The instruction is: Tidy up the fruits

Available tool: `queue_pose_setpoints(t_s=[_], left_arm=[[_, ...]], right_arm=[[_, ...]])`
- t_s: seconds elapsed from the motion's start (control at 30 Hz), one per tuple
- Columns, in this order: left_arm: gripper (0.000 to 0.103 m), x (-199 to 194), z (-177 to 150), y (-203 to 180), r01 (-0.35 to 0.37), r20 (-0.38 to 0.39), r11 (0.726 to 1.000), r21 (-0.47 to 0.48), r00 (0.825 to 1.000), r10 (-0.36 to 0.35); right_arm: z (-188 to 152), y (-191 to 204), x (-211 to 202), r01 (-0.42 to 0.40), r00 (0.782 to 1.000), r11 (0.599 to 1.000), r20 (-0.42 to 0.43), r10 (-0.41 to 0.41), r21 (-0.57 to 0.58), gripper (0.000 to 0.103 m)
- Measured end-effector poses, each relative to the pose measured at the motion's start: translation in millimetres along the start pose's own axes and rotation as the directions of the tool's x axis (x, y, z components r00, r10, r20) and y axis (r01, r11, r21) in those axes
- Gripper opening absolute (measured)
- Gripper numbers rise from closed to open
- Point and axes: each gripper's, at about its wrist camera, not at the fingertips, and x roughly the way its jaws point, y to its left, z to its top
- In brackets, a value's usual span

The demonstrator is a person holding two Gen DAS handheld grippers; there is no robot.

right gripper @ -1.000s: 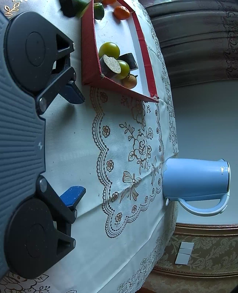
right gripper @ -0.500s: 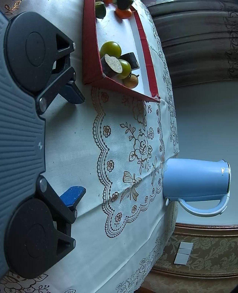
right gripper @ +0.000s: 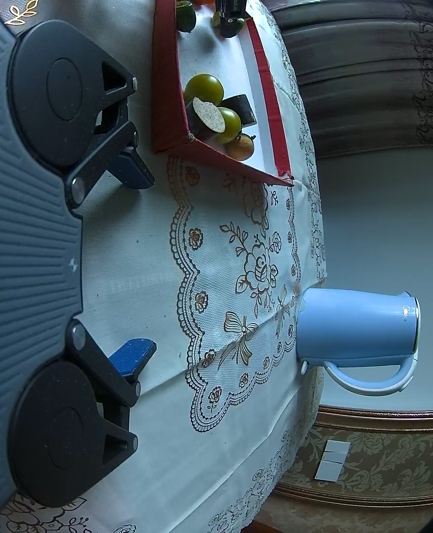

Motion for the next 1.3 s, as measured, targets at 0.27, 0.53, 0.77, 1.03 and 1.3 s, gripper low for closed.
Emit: queue_pose_setpoints(t_s=[0.27,0.53,0.77,1.03,1.3], left_arm=[[0.029,8.8,-0.9,6.2,0.001,-0.026,1.000,-0.016,1.000,-0.002],[0.037,10.2,-3.1,6.6,-0.002,-0.038,1.000,-0.022,0.999,0.002],[0.073,-4.2,-8.1,9.7,-0.020,0.002,1.000,-0.017,1.000,0.020],[0.075,-23.6,-18.1,13.0,-0.001,0.012,1.000,-0.012,1.000,0.002],[0.083,-56.3,-32.3,16.8,0.007,0.038,1.000,-0.016,0.999,-0.006]], right_arm=[[0.2,0.2,0.2,0.001,1.000,1.000,-0.001,-0.001,-0.001,0.097],[0.3,0.0,0.1,0.001,1.000,1.000,-0.002,-0.001,-0.001,0.097],[0.6,0.4,0.2,0.001,1.000,1.000,-0.002,-0.001,-0.001,0.097],[0.5,0.3,-0.2,0.002,1.000,1.000,-0.003,-0.002,-0.002,0.098],[0.5,0.8,0.1,0.004,1.000,1.000,-0.003,-0.004,-0.003,0.098]])
